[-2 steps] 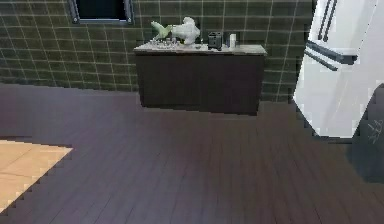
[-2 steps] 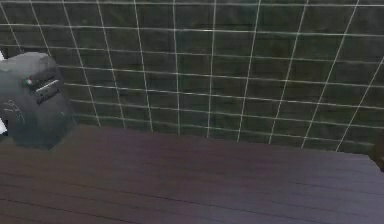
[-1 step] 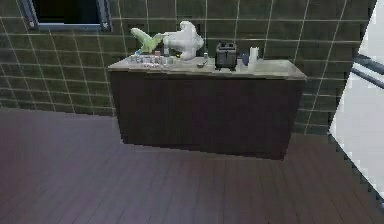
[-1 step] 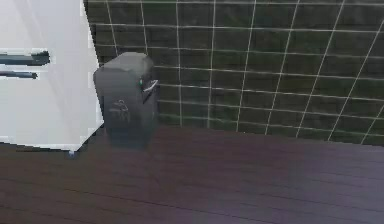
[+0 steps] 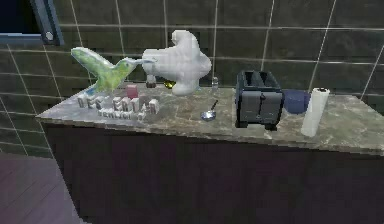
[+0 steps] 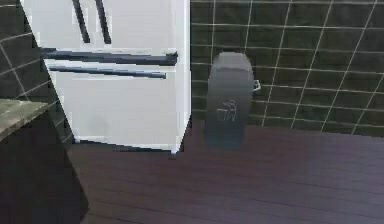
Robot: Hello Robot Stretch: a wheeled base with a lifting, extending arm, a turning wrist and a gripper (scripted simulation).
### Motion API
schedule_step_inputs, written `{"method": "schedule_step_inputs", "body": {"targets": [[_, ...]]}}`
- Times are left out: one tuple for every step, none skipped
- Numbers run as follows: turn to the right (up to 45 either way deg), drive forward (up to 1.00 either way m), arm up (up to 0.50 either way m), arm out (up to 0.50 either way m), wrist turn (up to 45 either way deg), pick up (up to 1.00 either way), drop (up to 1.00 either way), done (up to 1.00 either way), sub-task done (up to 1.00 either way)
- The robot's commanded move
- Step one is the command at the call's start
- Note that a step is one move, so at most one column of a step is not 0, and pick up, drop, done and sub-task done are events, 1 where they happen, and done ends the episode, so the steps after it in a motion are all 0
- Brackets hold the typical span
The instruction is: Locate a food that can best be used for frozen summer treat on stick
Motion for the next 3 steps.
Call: {"method": "schedule_step_inputs", "body": {"targets": [[6.0, 0.0, 0.0, 0.0, 0.0, 0.0, 0.0, 0.0, 0.0], [0.0, 0.2, 0.0, 0.0, 0.0, 0.0, 0.0, 0.0, 0.0], [-27.0, 0.0, 0.0, 0.0, 0.0, 0.0, 0.0, 0.0, 0.0]]}}
